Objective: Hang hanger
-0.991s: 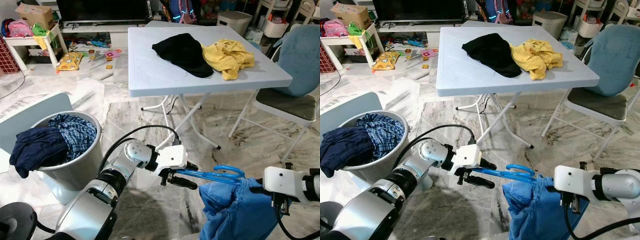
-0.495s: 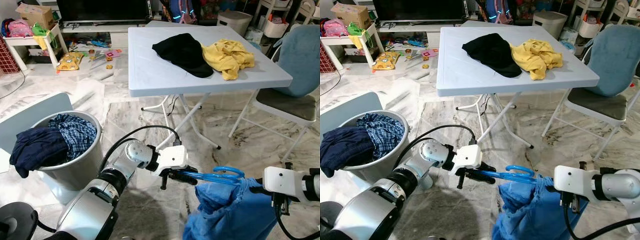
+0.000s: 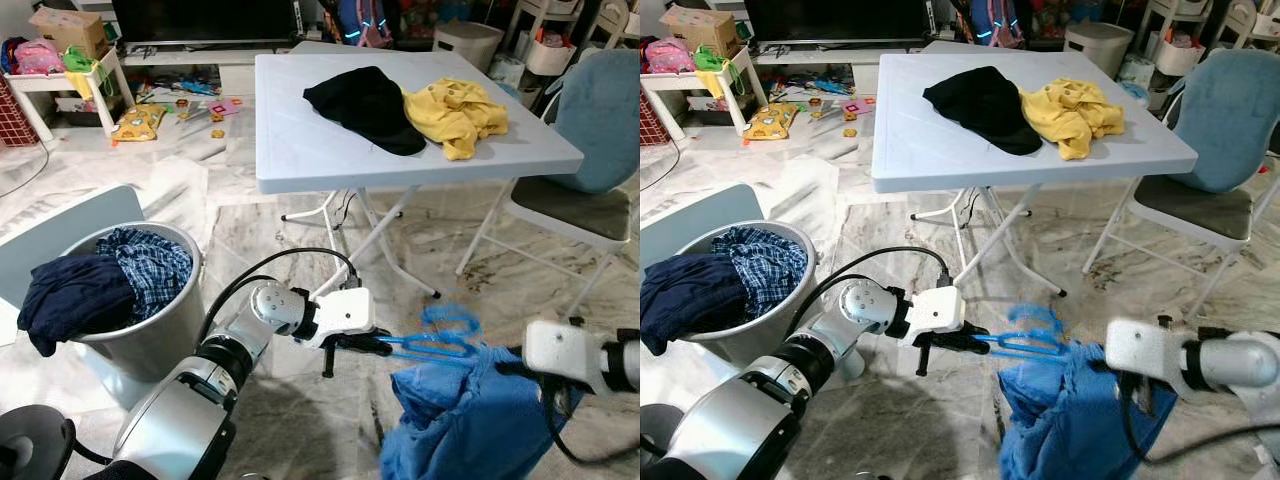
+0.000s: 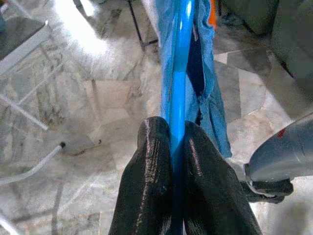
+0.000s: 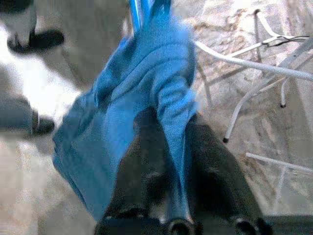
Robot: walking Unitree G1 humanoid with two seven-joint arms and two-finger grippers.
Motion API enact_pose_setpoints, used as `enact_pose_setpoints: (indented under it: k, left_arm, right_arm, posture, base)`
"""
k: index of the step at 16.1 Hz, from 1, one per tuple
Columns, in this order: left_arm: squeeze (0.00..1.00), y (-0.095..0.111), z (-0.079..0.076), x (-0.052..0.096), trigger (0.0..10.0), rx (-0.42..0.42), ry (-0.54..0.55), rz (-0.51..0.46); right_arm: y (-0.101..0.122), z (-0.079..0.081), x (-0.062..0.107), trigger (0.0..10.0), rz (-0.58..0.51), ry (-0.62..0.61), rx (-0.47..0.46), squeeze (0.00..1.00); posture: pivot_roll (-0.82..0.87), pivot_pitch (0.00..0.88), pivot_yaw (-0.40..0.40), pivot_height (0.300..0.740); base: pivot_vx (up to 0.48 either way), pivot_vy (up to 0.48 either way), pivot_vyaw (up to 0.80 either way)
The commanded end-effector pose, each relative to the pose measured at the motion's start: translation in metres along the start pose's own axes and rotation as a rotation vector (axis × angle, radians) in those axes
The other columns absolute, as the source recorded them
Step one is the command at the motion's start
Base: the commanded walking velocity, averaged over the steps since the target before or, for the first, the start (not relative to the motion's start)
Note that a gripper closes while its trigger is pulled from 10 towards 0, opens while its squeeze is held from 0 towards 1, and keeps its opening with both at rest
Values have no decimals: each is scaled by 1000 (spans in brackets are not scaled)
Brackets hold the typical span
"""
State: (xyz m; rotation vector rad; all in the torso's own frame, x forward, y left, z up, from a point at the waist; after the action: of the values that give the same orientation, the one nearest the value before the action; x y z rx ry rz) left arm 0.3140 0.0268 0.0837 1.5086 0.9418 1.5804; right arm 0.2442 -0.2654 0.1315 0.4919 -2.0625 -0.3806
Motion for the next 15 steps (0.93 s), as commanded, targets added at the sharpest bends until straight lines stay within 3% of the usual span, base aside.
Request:
enact_pose_setpoints:
  k: [1,3,6,8,9,11,15]
  left_arm:
    - [0,0,4,2,0,11,36,-7]
    - [0,-3,6,5,0,22,81,-12]
    - [0,-4,14,11,0,121,190,-80]
    - [0,-8,22,18,0,224,323,-158]
    - [0,-9,23,18,0,234,341,-167]
    - [0,-7,26,20,0,284,386,-223]
    - [0,2,22,12,0,295,330,-273]
  right_arm:
    - [3,-5,1,10000,-18,-9,1,1000]
    - [6,-14,-6,10000,-11,-58,27,1000]
    - [11,-19,-9,10000,21,-67,107,1000]
    - [12,-29,-12,10000,57,-147,137,1000]
    - [8,-31,-12,10000,81,-170,141,1000]
    - [4,-39,-17,10000,104,-349,34,1000]
    - [13,-38,-42,10000,63,-643,-267,1000]
  posture:
    - [-55,0,-36,740]
    - [-48,0,-40,740]
    - [-48,0,-40,740]
    - [-45,0,-47,740]
    - [-45,0,-47,740]
    - [-33,0,-49,740]
    - [-25,0,-38,740]
  base:
    - [0,0,0]
    - [0,0,0]
    - [0,0,0]
    - [0,0,0]
    - [0,0,0]
    - [0,0,0]
    - [0,0,0]
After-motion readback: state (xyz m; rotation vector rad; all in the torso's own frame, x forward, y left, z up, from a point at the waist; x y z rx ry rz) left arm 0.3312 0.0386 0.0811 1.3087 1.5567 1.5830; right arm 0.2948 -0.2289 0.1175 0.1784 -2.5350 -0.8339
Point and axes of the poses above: a point about 5 cm out from each wrist's last joint towards the gripper, its own x axis pointing back from the gripper into the wrist, its own y axis along the axis of the wrist's last joint, z = x × y, the point moved 1 cm from there along -x, pointing out of the wrist towards the gripper, and after that the axes turned 13 degrees about x, right-handed, at the moved point
